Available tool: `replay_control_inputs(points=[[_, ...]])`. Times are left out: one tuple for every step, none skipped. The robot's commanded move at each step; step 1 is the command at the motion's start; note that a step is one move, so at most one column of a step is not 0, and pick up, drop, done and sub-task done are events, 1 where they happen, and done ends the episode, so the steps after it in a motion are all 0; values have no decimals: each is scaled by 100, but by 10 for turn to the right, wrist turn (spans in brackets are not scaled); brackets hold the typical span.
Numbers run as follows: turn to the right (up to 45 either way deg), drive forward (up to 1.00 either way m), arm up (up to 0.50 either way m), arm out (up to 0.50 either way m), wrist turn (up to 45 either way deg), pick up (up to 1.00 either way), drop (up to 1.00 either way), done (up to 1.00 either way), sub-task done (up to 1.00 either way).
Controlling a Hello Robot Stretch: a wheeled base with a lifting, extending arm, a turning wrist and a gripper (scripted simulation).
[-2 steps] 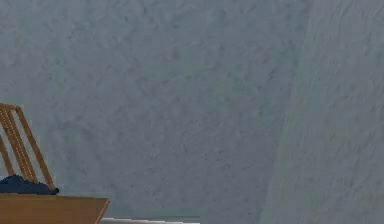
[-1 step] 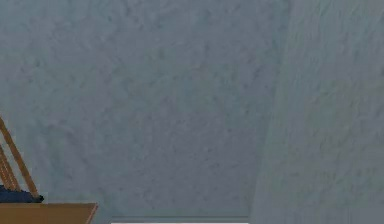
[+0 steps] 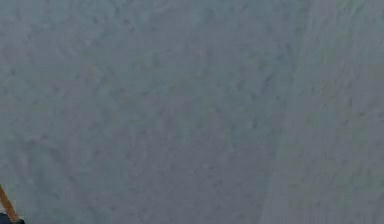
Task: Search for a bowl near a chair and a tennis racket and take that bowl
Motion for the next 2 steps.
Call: replay_control_inputs(points=[[-450,0,0,0,0,0,0,0,0],[450,0,0,0,0,0,0,0,0]])
